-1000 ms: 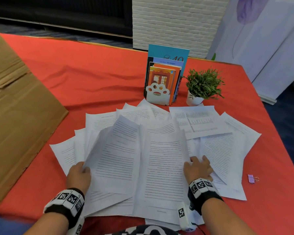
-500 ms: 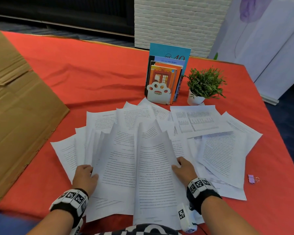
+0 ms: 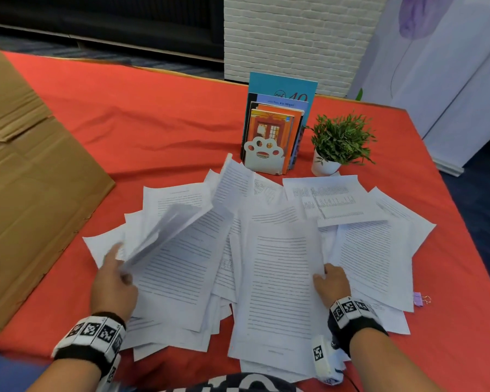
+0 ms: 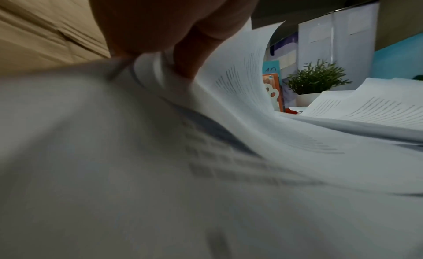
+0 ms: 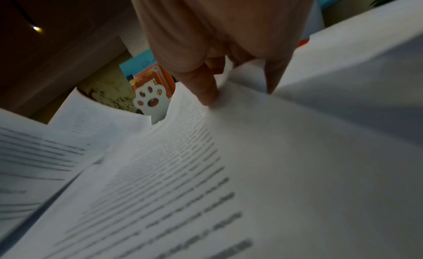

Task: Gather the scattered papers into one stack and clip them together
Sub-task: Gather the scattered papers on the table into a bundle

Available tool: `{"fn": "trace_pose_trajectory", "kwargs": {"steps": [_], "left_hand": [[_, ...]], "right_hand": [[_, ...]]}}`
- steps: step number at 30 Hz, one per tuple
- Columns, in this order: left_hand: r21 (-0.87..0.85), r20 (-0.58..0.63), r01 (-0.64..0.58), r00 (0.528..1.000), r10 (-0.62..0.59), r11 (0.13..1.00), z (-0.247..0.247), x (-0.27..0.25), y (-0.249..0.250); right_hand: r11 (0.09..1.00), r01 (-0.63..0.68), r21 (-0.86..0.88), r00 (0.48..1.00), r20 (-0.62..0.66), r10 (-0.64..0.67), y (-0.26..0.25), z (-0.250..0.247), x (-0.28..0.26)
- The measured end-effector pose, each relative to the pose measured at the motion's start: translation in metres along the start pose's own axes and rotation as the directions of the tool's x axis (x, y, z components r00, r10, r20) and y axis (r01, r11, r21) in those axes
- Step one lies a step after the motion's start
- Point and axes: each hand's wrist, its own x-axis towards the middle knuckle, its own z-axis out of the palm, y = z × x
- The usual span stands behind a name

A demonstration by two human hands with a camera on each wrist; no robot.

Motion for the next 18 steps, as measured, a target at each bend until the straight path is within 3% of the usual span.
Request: {"fn": "trace_pose_trajectory", "kwargs": {"steps": [2, 4, 11, 18], "left_hand": [[0.197, 0.099, -0.110, 0.991, 0.092, 0.974, 0.003, 0.008, -0.008], [0.258, 0.126, -0.112, 0.989, 0.081, 0.960, 0.005, 0.010, -0.011], [0.142, 0.087, 0.028, 0.995, -0.041, 0.989, 0.006, 0.007, -0.029], [0.010, 0.214, -0.005, 0.977, 0.002, 1.000, 0.004, -0.010, -0.043]], "right_hand": [[1.000, -0.006, 0.022, 0.999, 0.048, 0.005, 0.004, 0.007, -0.008], [0.995, -0.011, 0.100, 0.999, 0.052, 0.006, 0.002, 0.007, -0.014], [0.914, 0.024, 0.406, 0.998, -0.057, 0.000, -0.035, -0.024, -0.012], [0.849, -0.200, 0.490, 0.976, 0.178, 0.127, -0.051, 0.011, 0.019]]}}
